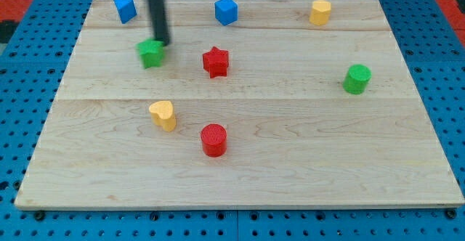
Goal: Slide the green star to the center left
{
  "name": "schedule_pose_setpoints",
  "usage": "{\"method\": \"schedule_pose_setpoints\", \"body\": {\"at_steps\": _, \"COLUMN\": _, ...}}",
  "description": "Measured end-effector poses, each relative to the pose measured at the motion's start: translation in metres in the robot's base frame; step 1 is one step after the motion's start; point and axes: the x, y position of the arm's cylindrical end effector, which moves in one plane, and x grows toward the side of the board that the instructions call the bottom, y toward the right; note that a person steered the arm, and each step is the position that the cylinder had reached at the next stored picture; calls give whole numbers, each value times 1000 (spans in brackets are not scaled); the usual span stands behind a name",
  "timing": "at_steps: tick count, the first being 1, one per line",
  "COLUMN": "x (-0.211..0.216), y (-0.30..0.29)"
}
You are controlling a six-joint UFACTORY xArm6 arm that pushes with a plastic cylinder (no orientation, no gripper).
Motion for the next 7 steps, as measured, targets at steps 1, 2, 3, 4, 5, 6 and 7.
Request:
{"method": "schedule_pose_setpoints", "body": {"at_steps": 1, "x": 54, "y": -25}}
{"method": "schedule_pose_setpoints", "body": {"at_steps": 2, "x": 56, "y": -28}}
{"method": "schedule_pose_setpoints", "body": {"at_steps": 3, "x": 97, "y": -13}}
{"method": "schedule_pose_setpoints", "body": {"at_steps": 4, "x": 101, "y": -13}}
{"method": "schedule_pose_setpoints", "body": {"at_steps": 5, "x": 106, "y": 8}}
{"method": "schedule_pose_setpoints", "body": {"at_steps": 6, "x": 118, "y": -18}}
{"method": "schedule_pose_setpoints", "body": {"at_steps": 7, "x": 119, "y": -48}}
